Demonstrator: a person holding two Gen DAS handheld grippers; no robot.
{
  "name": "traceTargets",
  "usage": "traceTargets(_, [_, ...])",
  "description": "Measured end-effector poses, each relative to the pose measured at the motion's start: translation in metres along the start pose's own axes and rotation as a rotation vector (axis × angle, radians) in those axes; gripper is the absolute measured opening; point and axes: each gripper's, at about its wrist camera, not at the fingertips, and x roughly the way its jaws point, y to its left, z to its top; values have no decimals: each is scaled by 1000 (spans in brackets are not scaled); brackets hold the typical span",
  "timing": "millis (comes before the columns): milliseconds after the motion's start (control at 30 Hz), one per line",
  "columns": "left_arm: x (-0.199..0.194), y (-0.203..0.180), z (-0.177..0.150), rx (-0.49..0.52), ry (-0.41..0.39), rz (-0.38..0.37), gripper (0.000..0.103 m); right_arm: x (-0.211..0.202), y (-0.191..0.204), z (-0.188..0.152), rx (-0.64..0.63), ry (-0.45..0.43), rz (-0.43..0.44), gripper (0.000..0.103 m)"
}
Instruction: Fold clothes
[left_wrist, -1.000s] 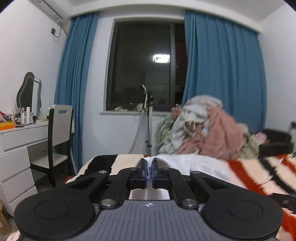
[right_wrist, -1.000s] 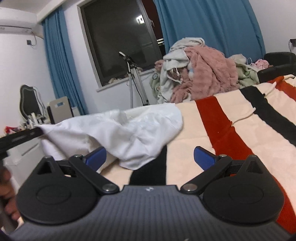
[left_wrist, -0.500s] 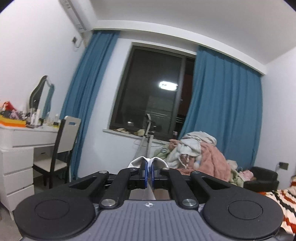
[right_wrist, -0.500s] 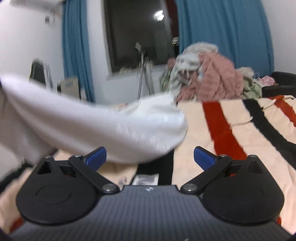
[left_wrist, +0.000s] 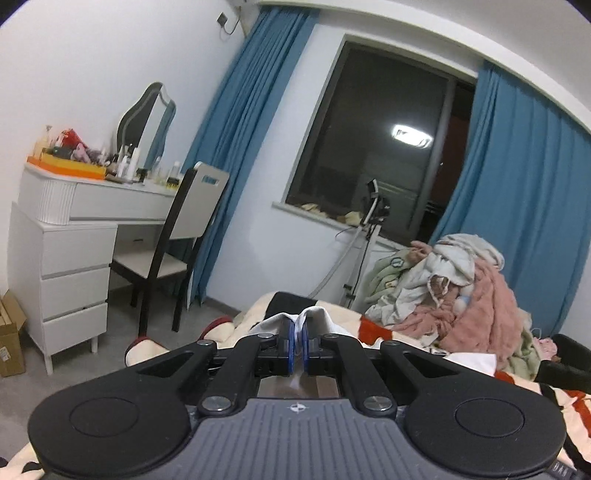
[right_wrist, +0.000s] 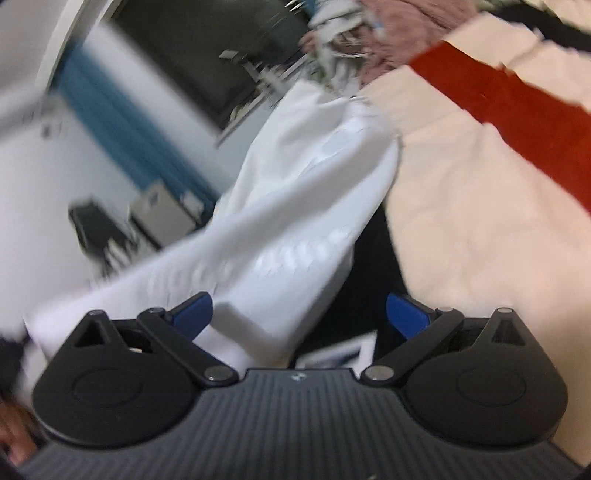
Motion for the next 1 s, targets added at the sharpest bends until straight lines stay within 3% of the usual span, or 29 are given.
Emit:
traceTargets(67, [4, 4, -6, 20, -8, -13, 5, 10, 2, 3, -10, -1, -1, 98])
traceTargets(100, [5, 5, -8, 28, -8, -15, 5, 15, 6, 4, -34, 4, -6, 87])
traceTargets(133, [6, 7, -9, 27, -11, -21, 5, 19, 10, 4, -52, 9, -10, 65])
traceTargets(167, [7, 9, -9, 23, -14, -28, 5, 22, 12, 4, -58, 18, -14, 56])
traceTargets(233, [1, 7, -9, 14, -25, -41, 5, 25, 17, 2, -71, 28, -21, 24])
traceTargets(300, [-9, 5, -8, -3, -42, -57, 5, 12, 26, 3, -102, -14, -36, 15])
traceTargets(533, [-66, 2, 7, -132, -121, -127, 4, -77, 68, 30, -174, -200, -27, 10])
traceTargets(633, [-99, 4, 15, -190, -169, -169, 4, -126, 88, 32, -243, -240, -29, 8])
traceTargets(767, [-137, 4, 22, -195, -240, -230, 4, -177, 103, 33, -280, -253, -13, 8])
traceTargets(867, [-138, 0, 21, -172, -196, -218, 5, -195, 98, 33, -261, -218, -13, 9])
traceTargets(1000, [-101, -11, 11, -98, -18, -129, 5, -172, 76, 32, -208, -69, -54, 11])
